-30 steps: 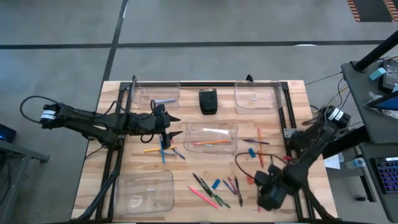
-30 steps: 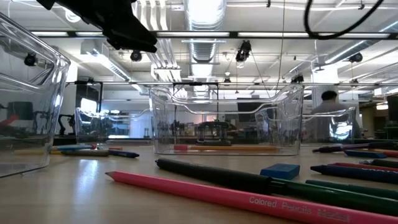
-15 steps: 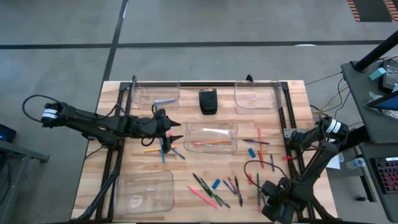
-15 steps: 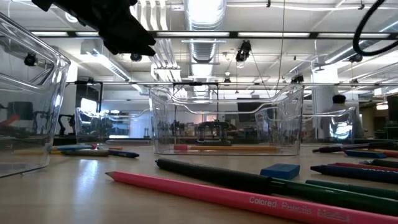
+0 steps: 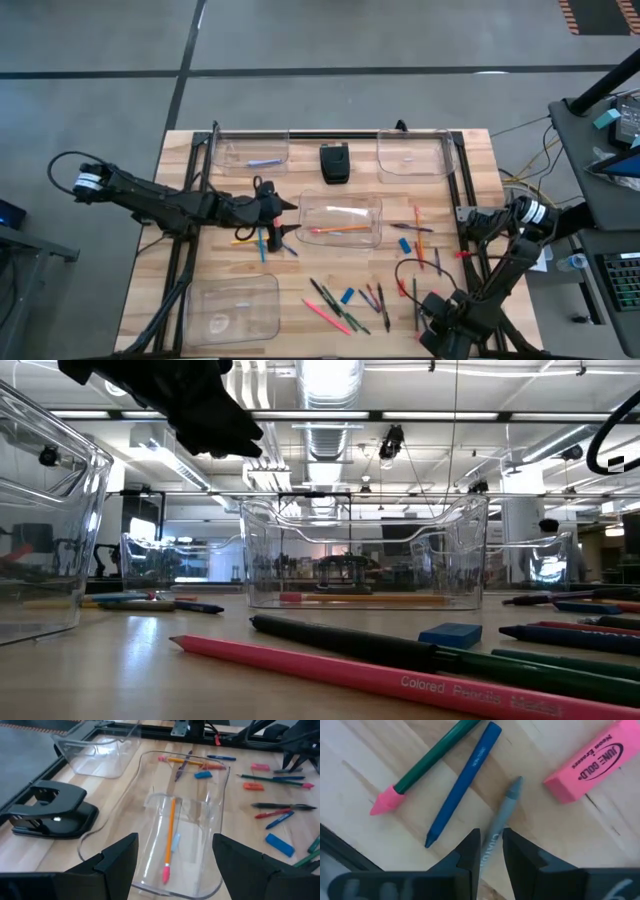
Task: Sort crayons/erasers/pens/pencils in bins
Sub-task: Put the gray crayon into the top right transparent bin
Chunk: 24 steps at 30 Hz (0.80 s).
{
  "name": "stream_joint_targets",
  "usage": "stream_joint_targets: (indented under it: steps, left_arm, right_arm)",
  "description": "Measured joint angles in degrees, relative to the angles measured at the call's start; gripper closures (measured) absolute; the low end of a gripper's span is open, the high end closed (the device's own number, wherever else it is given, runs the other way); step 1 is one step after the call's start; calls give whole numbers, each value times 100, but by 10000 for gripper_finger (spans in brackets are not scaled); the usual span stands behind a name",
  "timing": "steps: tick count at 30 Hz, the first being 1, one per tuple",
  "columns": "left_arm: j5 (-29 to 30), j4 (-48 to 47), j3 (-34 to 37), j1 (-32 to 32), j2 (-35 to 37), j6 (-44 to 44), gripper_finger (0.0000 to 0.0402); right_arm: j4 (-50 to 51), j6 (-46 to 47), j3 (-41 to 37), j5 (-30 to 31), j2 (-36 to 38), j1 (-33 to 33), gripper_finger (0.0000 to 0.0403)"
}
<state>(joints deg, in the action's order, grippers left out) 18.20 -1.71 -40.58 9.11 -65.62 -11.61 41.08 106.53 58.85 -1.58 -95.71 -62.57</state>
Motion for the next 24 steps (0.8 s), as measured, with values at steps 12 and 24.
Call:
stream_joint_targets:
  steps: [12,24]
  left_arm:
    - [0,29,-2,115,52,-13,159]
    - [2,31,-2,117,46,-11,159]
  right_arm:
    - [17,-88,17,-109,-238,-17,364]
    - [99,-71,90,-88,-219,-39,376]
